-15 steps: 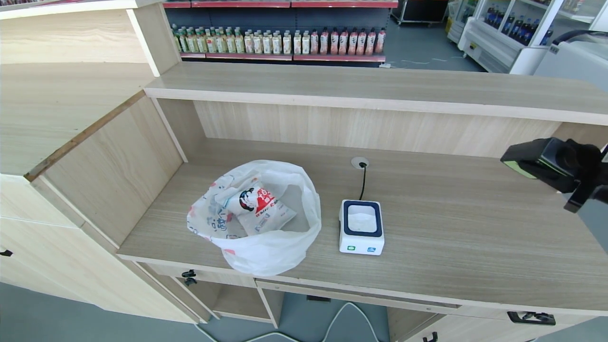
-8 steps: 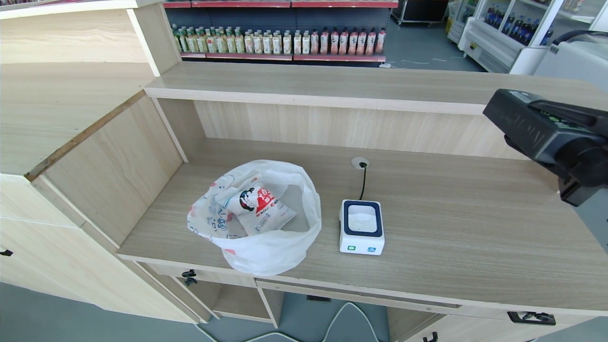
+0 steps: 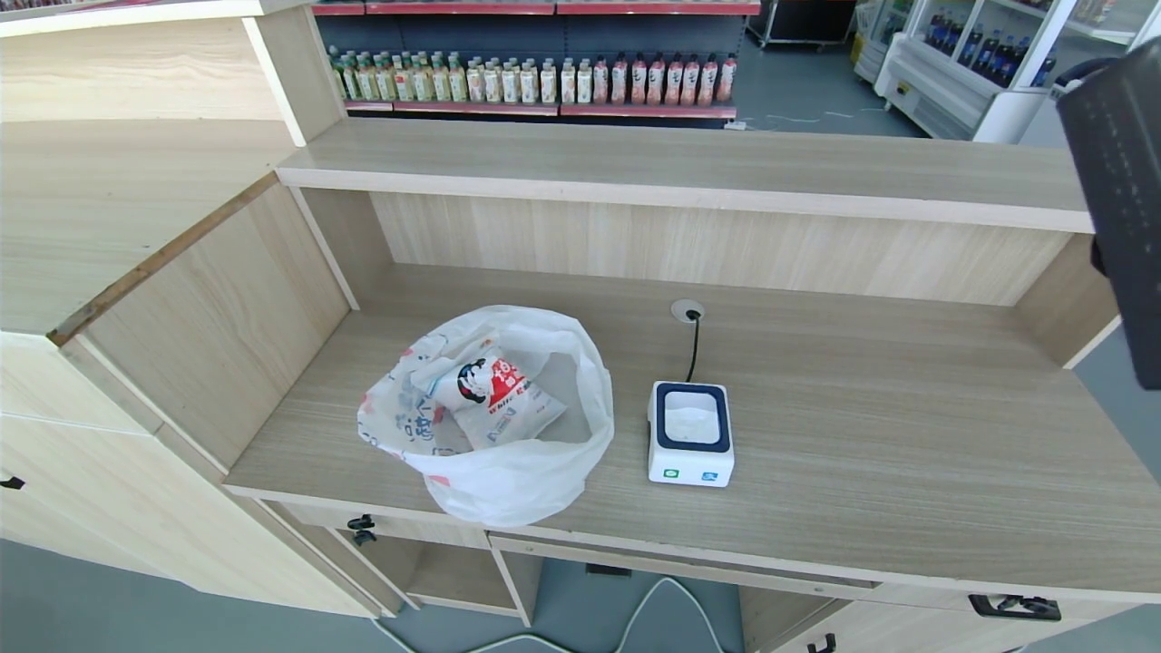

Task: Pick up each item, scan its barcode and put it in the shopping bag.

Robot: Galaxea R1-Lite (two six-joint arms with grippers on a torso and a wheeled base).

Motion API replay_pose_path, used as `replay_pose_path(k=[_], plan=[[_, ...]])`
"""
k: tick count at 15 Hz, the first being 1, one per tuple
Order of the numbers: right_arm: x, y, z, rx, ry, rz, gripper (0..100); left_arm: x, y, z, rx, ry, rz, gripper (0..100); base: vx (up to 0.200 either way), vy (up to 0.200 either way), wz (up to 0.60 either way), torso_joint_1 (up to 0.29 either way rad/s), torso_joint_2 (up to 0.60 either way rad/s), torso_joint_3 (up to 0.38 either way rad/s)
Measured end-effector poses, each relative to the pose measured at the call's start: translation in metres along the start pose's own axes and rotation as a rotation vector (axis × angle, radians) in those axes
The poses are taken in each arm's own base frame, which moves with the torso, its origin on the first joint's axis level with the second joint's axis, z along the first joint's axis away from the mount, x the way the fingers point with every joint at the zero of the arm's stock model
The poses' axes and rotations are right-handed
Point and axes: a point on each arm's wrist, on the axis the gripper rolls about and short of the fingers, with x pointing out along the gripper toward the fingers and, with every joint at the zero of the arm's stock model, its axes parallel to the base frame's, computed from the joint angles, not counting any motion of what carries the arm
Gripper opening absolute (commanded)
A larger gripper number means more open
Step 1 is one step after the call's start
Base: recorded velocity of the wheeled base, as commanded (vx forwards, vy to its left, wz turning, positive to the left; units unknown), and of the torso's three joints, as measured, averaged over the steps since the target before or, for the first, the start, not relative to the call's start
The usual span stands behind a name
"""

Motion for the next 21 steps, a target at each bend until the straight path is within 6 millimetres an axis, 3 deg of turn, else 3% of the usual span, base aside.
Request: replay_pose_path(k=[4, 9, 14, 19, 21], plan=[[-0.001, -0.027, 0.012, -0.087, -0.037, -0.142, 0, 0.000, 0.000, 0.000, 0.000, 0.000, 0.000, 100, 0.000, 0.000, 0.00, 0.000, 0.00, 0.000], [-0.008, -0.043, 0.019, -0.219, -0.041, -0.211, 0, 0.000, 0.000, 0.000, 0.000, 0.000, 0.000, 100, 0.000, 0.000, 0.00, 0.000, 0.00, 0.000], [-0.019, -0.044, 0.035, -0.199, -0.118, -0.150, 0, 0.000, 0.000, 0.000, 0.000, 0.000, 0.000, 100, 0.000, 0.000, 0.00, 0.000, 0.00, 0.000], [-0.024, -0.050, 0.036, -0.214, -0.115, -0.163, 0, 0.000, 0.000, 0.000, 0.000, 0.000, 0.000, 100, 0.000, 0.000, 0.00, 0.000, 0.00, 0.000], [-0.022, -0.049, 0.035, -0.128, -0.108, -0.147, 0, 0.000, 0.000, 0.000, 0.000, 0.000, 0.000, 100, 0.000, 0.000, 0.00, 0.000, 0.00, 0.000]])
